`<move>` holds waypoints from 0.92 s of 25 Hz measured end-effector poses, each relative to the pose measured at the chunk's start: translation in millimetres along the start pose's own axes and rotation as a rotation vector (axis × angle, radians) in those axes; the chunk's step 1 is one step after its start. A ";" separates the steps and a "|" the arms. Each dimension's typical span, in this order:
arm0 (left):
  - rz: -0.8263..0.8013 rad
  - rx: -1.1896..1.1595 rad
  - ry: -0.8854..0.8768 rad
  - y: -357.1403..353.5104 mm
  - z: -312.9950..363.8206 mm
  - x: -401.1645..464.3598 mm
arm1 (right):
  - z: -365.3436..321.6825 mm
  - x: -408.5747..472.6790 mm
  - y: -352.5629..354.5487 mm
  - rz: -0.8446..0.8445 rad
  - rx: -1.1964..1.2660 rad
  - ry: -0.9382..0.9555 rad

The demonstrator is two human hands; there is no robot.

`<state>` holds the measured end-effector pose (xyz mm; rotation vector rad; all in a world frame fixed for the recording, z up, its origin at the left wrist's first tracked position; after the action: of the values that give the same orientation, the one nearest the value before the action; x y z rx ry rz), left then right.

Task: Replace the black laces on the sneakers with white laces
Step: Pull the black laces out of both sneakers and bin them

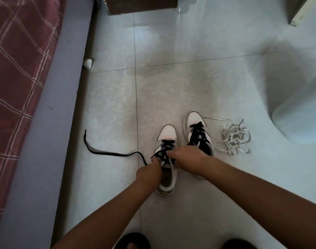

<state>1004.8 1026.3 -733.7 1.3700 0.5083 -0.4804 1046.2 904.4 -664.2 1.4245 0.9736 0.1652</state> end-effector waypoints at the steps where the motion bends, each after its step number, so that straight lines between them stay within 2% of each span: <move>1: -0.001 -0.003 0.003 0.4 -0.7 -0.1 | -2.7 3.0 -6.8 -0.039 0.021 -0.022; 7: 0.005 -0.054 0.005 1.2 -1.8 -0.4 | 18.4 2.5 6.5 0.050 0.021 0.033; 9: -0.002 -0.094 0.013 1.2 -4.0 -1.4 | 69.0 -3.5 28.1 0.207 0.053 -0.218; 11: 0.000 -0.115 0.010 2.2 -5.2 -3.0 | 136.0 -28.3 52.6 0.475 0.154 -0.607; 12: 0.003 -0.107 0.002 2.3 -5.1 -3.8 | 158.6 -40.7 56.8 0.573 0.239 -0.737; 13: 0.005 -0.099 -0.002 2.9 -4.5 -4.8 | 167.0 -44.5 56.2 0.581 0.312 -0.772; 15: 0.002 -0.094 -0.009 5.0 -2.3 -6.0 | 142.8 -31.5 44.7 0.437 0.362 -0.642; 19: 0.027 -0.114 -0.047 10.9 -1.2 -7.5 | 41.1 -4.8 -1.2 0.199 0.417 -0.343; 21: 0.092 -0.082 -0.056 16.1 -4.2 -10.1 | 7.6 -2.2 -22.9 0.089 0.491 -0.293; 23: 0.189 -0.111 -0.065 22.1 -3.7 -10.1 | -5.7 -1.1 -30.5 0.086 0.548 -0.308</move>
<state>1009.7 1033.3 -710.7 1.2772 0.3429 -0.3361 1028.3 901.8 -689.4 1.9246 0.7267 -0.2741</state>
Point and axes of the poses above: each hand's wrist, its own x-axis towards the middle knuckle, its own y-axis out of the back of the hand, z = x × y, the point moved 4 cm from there along x, towards the middle knuckle, and after that the axes turned 4 degrees about -x, right-handed, at the moved point
